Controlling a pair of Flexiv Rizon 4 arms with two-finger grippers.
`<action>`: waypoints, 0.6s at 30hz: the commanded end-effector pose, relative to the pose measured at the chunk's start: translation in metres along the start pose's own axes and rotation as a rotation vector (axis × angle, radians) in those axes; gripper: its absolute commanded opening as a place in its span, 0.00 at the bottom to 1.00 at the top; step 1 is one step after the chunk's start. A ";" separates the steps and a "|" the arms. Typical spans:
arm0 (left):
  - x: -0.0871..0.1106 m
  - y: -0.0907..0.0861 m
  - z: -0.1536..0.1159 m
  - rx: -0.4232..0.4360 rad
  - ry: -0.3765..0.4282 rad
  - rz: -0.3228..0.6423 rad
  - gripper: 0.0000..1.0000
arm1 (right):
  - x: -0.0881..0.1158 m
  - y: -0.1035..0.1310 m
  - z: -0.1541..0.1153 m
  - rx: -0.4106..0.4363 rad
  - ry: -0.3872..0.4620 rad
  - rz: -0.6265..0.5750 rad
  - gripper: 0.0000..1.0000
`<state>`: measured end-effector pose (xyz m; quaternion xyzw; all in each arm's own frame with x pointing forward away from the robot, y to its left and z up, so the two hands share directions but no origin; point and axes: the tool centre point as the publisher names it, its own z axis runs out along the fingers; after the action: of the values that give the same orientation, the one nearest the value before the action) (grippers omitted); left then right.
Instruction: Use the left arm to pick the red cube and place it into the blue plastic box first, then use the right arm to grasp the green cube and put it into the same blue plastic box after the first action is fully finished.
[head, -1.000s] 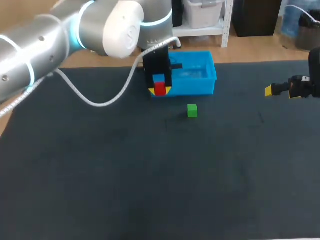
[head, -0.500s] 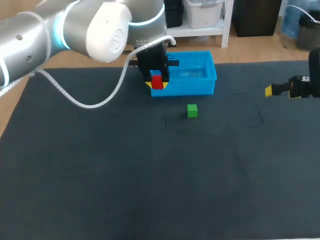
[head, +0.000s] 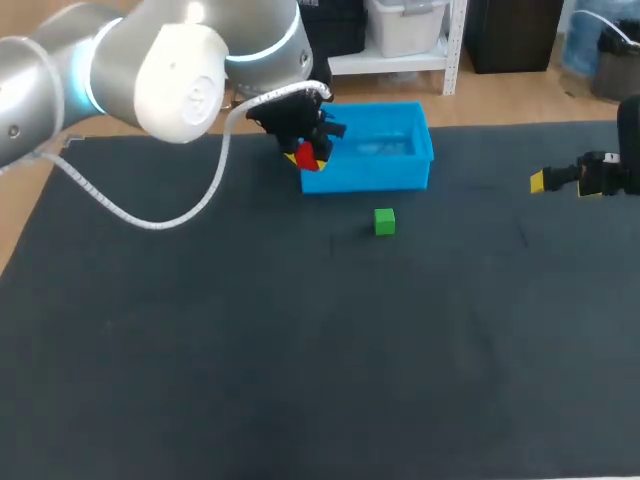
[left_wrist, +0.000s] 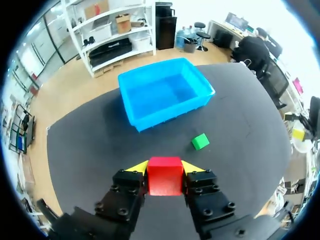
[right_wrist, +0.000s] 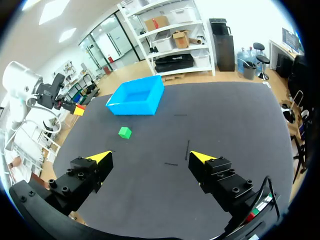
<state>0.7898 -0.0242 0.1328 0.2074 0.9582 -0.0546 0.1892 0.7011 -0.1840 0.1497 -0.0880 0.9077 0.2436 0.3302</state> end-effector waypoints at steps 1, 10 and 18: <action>0.000 0.001 0.002 0.011 -0.008 0.002 0.00 | 0.000 0.000 -0.001 0.000 0.000 -0.001 1.00; 0.000 -0.002 0.006 0.008 -0.018 0.005 0.00 | 0.000 0.000 -0.001 0.000 0.000 -0.001 1.00; -0.016 0.003 0.019 0.009 -0.032 0.042 0.00 | 0.000 0.000 -0.001 0.000 0.000 -0.001 1.00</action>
<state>0.7988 -0.0276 0.1262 0.2235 0.9503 -0.0562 0.2092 0.7011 -0.1840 0.1497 -0.0880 0.9077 0.2436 0.3302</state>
